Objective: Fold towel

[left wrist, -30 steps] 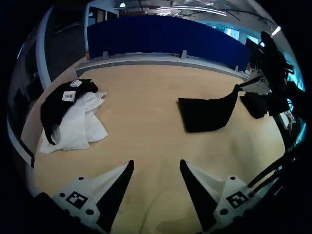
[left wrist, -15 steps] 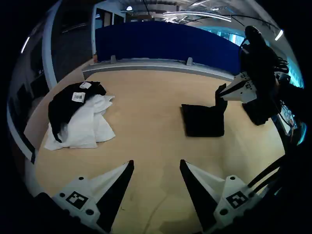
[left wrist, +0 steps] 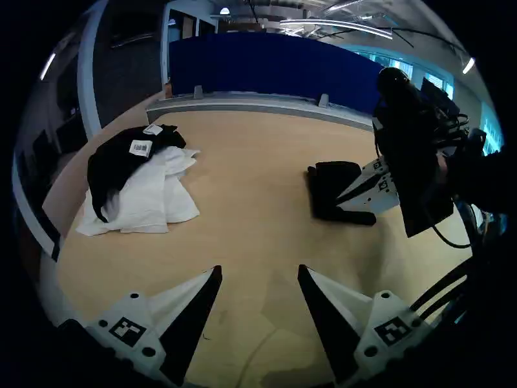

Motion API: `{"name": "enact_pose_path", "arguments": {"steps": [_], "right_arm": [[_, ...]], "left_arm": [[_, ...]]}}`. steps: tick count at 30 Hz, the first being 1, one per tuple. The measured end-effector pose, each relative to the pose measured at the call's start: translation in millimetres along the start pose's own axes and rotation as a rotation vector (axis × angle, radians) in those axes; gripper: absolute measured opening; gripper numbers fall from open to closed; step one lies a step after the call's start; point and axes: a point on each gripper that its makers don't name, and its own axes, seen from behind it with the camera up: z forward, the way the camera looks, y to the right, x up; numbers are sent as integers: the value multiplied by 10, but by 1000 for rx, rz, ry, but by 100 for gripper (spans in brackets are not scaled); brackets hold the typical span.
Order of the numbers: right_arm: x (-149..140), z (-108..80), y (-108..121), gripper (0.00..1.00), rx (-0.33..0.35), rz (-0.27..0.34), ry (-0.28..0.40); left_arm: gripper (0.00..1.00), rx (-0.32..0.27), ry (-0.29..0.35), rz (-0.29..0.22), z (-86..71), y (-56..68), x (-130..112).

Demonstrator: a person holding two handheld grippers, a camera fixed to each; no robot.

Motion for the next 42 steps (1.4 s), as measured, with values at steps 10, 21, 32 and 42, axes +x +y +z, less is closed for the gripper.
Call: {"name": "enact_pose_path", "arguments": {"steps": [10,21,32,42], "right_arm": [[39,-95,68,29,-13,14,30],[-7,-238,116,77,-49,11,69],[-235,-416,200,77,-115,74,69],[-575,-580,274,77,-197,247,64]], "left_arm": [[87,2,1,5,-8,-9,13],[87,4,1,4,-15,-5,2],[87,-2,3,15,-8,35,35],[87,-9,2,29,-2,58,53]]}}
